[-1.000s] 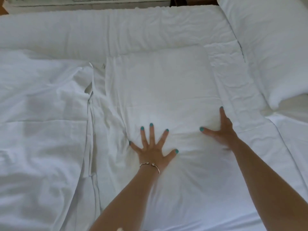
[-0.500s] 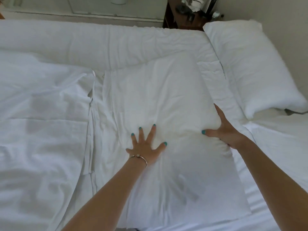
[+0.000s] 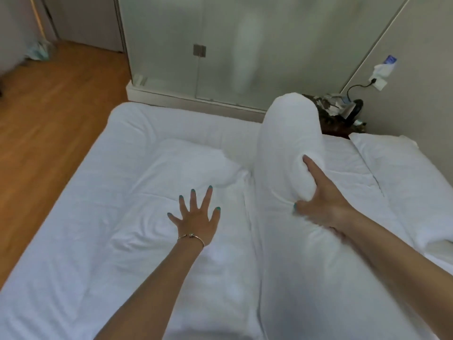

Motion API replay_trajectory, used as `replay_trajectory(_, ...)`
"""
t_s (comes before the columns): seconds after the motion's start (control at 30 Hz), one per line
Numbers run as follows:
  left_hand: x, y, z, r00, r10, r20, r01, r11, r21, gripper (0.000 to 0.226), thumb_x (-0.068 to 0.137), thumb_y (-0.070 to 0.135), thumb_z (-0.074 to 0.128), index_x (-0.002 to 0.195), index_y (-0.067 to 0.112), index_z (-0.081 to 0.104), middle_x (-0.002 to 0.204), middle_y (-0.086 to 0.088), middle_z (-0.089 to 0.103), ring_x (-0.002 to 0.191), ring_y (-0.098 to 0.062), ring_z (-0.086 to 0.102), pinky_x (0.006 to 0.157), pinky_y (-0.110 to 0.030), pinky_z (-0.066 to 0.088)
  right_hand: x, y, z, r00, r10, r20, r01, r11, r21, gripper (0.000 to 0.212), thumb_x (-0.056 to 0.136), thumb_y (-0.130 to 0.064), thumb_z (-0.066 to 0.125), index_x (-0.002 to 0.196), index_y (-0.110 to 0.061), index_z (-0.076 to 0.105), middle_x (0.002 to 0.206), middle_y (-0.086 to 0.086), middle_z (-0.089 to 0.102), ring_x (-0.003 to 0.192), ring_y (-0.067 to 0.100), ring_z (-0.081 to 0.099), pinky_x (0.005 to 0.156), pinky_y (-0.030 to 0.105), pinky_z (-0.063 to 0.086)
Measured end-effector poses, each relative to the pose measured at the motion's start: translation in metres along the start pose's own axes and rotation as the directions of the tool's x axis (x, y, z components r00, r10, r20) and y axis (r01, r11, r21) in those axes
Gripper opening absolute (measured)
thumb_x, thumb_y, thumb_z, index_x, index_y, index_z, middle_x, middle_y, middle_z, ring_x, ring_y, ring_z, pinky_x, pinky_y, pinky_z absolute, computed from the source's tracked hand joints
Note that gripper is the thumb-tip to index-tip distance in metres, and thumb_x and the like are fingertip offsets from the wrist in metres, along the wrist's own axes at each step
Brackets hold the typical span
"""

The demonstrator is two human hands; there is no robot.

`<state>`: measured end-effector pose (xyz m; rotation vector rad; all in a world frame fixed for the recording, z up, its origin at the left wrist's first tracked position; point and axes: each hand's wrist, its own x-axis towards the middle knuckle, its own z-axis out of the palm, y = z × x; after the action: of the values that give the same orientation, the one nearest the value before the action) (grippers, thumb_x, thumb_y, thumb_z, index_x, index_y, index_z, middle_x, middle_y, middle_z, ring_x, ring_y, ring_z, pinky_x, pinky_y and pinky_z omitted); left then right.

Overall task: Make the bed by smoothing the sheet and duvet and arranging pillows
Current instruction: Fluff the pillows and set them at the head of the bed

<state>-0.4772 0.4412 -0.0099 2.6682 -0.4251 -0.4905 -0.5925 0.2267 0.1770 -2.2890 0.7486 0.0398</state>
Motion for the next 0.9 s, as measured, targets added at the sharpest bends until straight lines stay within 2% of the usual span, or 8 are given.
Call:
replay_trajectory(0.13, 0.021, -0.131, -0.069, 0.977, -0.207, 0.047, 0.21, 0.976, -0.062, 0.059, 0.096, 0.063, 0.014, 0.142, 0.054, -0.02, 0.16, 0.006, -0.017, 0.145, -0.036, -0.019, 0.106, -0.072, 0.001, 0.008, -0.12, 0.118, 0.997, -0.021, 0.08, 0.034, 0.985, -0.168, 0.106, 0.076, -0.017, 0.069, 0.147, -0.055, 0.0, 0.143, 0.005, 0.04, 0.116, 0.028, 0.053, 0.095, 0.034, 0.048)
replay_trajectory(0.3, 0.028, -0.245, -0.066, 0.913, -0.175, 0.367, 0.357, 0.779, -0.515, 0.054, 0.099, 0.056, 0.021, 0.15, 0.041, 0.017, 0.158, 0.006, 0.015, 0.121, -0.014, 0.045, 0.094, -0.032, 0.039, 0.016, -0.197, 0.308, 0.962, 0.085, 0.261, -0.03, 0.977, -0.209, 0.108, 0.078, -0.019, 0.064, 0.146, -0.054, -0.012, 0.127, 0.013, 0.047, 0.104, 0.032, 0.06, 0.087, 0.03, 0.05)
replay_trajectory(0.4, 0.022, -0.267, -0.068, 0.906, -0.2, 0.374, 0.42, 0.541, -0.729, 0.063, 0.094, 0.069, 0.019, 0.15, 0.04, 0.021, 0.154, 0.0, 0.033, 0.13, -0.017, 0.042, 0.109, -0.034, 0.03, 0.021, -0.19, 0.384, 0.913, 0.112, 0.392, -0.084, 0.993, -0.088, 0.108, 0.079, -0.02, 0.063, 0.141, -0.06, -0.015, 0.111, 0.013, 0.047, 0.08, 0.025, 0.06, 0.069, 0.028, 0.052)
replay_trajectory(0.53, 0.019, -0.245, -0.079, 0.979, -0.013, 0.205, 0.167, 0.628, -0.76, 0.07, 0.09, 0.066, 0.034, 0.15, 0.044, 0.006, 0.161, 0.005, 0.013, 0.147, -0.016, 0.016, 0.119, -0.043, 0.017, 0.048, -0.168, 0.382, 0.784, 0.119, 0.609, -0.385, 0.863, 0.328, 0.095, 0.082, -0.003, 0.061, 0.147, -0.055, 0.014, 0.085, 0.009, 0.054, 0.08, 0.014, 0.04, 0.076, 0.032, 0.051)
replay_trajectory(0.57, 0.011, -0.23, -0.079, 0.985, -0.013, 0.173, 0.134, 0.693, -0.708, 0.076, 0.085, 0.072, 0.036, 0.149, 0.047, 0.003, 0.161, 0.008, 0.007, 0.148, -0.017, 0.009, 0.118, -0.051, 0.016, 0.055, -0.165, 0.371, 0.761, 0.12, 0.638, -0.456, 0.798, 0.394, 0.092, 0.081, -0.007, 0.067, 0.147, -0.051, 0.021, 0.091, 0.012, 0.059, 0.121, 0.038, 0.051, 0.086, 0.034, 0.052)
replay_trajectory(0.6, 0.001, -0.215, -0.078, 0.986, -0.034, 0.161, 0.128, 0.776, -0.617, 0.083, 0.081, 0.077, 0.036, 0.148, 0.048, -0.002, 0.161, 0.009, -0.003, 0.149, -0.019, 0.0, 0.116, -0.058, 0.012, 0.063, -0.163, 0.359, 0.754, 0.11, 0.647, -0.479, 0.766, 0.428, 0.088, 0.081, -0.01, 0.071, 0.145, -0.049, 0.026, 0.095, 0.014, 0.065, 0.105, 0.03, 0.066, 0.095, 0.037, 0.051)
replay_trajectory(0.73, -0.018, -0.175, -0.055, 0.933, -0.291, 0.214, 0.34, 0.907, -0.249, 0.122, 0.063, 0.085, 0.049, 0.146, 0.036, -0.026, 0.159, -0.009, -0.015, 0.145, -0.035, 0.009, 0.108, -0.057, 0.025, 0.098, -0.173, 0.334, 0.818, -0.019, 0.575, 0.008, 1.0, 0.022, 0.084, 0.09, 0.0, 0.056, 0.149, -0.043, 0.016, 0.099, 0.003, 0.07, 0.104, 0.018, 0.063, 0.104, 0.027, 0.043)
replay_trajectory(0.9, 0.023, -0.197, -0.045, 0.876, -0.33, 0.352, 0.462, 0.783, -0.416, 0.106, 0.079, 0.039, 0.069, 0.151, 0.023, -0.007, 0.136, -0.009, 0.039, 0.119, -0.03, 0.051, 0.093, -0.039, 0.048, 0.103, -0.15, 0.347, 0.722, -0.252, 0.645, 0.569, 0.746, -0.345, 0.081, 0.09, -0.019, 0.055, 0.154, -0.034, 0.007, 0.121, -0.001, 0.051, 0.11, 0.021, 0.052, 0.093, 0.038, 0.047)
